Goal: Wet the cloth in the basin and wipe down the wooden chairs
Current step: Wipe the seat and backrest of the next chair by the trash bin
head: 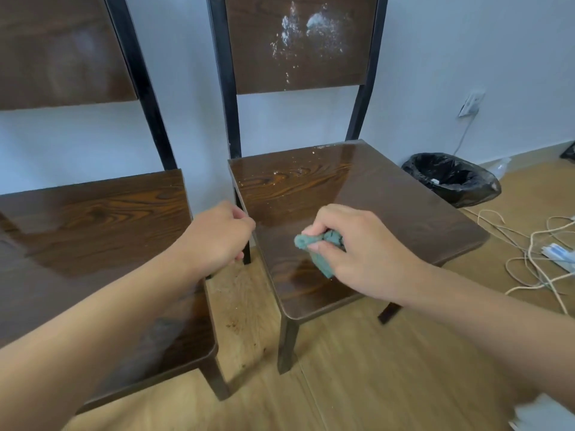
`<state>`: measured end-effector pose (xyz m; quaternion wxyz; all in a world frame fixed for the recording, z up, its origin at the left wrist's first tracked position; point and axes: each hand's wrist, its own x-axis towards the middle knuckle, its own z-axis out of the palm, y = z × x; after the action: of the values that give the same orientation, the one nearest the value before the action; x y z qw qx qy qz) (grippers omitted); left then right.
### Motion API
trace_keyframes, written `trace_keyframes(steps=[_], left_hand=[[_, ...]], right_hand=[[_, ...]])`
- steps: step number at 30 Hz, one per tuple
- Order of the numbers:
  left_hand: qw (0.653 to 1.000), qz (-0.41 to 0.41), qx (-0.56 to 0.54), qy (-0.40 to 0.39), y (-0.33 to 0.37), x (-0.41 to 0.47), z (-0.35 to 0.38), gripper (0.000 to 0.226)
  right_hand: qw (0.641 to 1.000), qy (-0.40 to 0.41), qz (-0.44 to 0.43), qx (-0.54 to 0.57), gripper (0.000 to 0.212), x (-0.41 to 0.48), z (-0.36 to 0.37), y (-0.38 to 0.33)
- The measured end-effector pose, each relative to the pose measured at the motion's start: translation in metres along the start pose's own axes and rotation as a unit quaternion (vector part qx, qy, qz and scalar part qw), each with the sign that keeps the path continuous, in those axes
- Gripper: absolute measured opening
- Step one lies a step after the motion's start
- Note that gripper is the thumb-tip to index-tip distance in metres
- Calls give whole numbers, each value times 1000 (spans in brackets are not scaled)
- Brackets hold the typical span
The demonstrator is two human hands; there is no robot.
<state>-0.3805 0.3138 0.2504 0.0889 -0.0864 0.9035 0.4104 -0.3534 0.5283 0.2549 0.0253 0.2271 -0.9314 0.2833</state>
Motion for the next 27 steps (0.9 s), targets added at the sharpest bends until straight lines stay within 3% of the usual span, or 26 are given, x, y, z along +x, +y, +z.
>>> trace_keyframes(steps=[3, 9, 15, 19, 23, 27], left_hand=[[1000, 9, 10, -7, 0, -11, 11, 10], [999, 20, 34, -9, 0, -21, 22, 13], [999, 22, 44, 0, 3, -22, 21, 16], [999, 15, 32, -7, -1, -24, 16, 15], [1000, 8, 19, -16, -5, -24, 13, 15], [1000, 10, 19, -13, -8, -15, 12, 12]], right_hand=[[999, 18, 34, -38, 14, 5, 15, 10], [997, -37, -64, -12, 8, -31, 39, -6], [998, 7, -19, -60, 9, -52, 4, 53], [977, 63, 140, -145, 16, -52, -47, 135], [918, 106, 335, -184, 19, -54, -116, 202], [915, 179, 330, -151, 4, -39, -117, 199]])
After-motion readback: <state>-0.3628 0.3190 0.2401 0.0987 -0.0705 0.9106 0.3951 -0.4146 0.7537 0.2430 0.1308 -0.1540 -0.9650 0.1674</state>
